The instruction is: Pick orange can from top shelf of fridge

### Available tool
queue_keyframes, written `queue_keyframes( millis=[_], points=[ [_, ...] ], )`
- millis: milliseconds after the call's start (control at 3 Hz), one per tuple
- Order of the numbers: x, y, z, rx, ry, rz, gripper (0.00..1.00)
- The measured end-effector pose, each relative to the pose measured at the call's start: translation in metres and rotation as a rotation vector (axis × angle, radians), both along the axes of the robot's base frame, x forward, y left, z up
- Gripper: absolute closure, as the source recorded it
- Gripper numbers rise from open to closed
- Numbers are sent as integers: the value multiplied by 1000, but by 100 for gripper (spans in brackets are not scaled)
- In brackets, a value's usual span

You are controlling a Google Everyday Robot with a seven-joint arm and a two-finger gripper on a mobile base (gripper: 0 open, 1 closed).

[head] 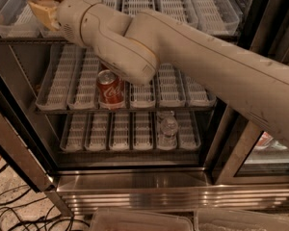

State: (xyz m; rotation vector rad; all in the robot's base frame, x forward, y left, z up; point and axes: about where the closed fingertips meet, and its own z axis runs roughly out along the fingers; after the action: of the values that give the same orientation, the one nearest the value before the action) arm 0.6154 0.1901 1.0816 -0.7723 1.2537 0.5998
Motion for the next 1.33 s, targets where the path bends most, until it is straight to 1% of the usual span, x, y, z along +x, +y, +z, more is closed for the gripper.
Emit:
queue_keyframes(
  millis=[333,667,1000,1333],
  points=[
    [-19,-15,29,13,-93,-10,100],
    [-40,-17,41,13,-156,-3,100],
    [-68,-4,20,-16,-162,40,100],
    [-85,0,-10,-38,-123,74,100]
  ],
)
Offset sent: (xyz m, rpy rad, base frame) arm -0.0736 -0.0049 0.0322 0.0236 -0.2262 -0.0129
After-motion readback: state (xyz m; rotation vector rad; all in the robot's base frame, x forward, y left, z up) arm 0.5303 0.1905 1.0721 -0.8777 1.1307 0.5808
